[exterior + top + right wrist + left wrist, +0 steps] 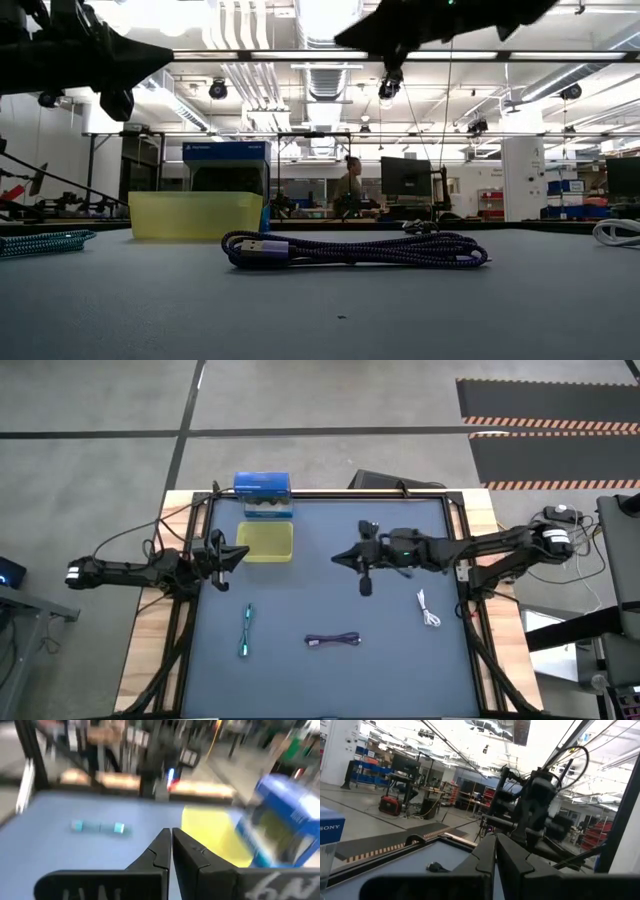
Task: Pick and place USB-C Cables
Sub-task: Put the violet charger cable into the yellow bin
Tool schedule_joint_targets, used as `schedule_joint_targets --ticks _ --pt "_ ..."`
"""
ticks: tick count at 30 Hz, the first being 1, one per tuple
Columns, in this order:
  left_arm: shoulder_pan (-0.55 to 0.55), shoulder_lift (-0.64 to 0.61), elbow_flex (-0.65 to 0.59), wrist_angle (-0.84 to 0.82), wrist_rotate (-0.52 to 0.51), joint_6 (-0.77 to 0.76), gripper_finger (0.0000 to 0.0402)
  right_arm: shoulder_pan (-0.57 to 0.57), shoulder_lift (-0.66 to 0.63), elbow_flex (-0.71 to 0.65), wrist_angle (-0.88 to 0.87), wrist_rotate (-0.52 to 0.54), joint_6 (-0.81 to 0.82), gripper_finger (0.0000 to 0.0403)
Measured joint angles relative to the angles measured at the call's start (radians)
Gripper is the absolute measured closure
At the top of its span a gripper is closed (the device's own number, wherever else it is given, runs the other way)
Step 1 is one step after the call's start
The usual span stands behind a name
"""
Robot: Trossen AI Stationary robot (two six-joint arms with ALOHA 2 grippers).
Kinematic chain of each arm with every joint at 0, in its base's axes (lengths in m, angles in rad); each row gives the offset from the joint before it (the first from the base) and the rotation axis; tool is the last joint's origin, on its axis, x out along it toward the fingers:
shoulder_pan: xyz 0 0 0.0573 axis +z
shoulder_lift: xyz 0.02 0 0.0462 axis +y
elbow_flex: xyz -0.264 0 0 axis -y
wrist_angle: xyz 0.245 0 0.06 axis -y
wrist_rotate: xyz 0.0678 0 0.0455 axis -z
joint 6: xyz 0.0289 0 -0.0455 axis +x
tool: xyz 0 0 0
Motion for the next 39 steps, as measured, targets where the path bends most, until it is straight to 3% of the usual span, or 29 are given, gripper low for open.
schedule_joint_targets --ticks 18,28,39 --pt "0.000 -0.002 0.004 0.001 -0.002 0.002 0.0402 0.209 0.309 0.585 -0.950 0.002 0.147 0.0394" --pt "0.000 0.026 0.002 0.000 -0.002 0.108 0.0402 0.303 0.470 0.800 -1.265 0.003 0.367 0.0394" --pt "0.000 0.031 0.002 0.001 -0.002 0.105 0.0402 0.341 0.700 1.121 -1.526 0.005 0.422 0.0394"
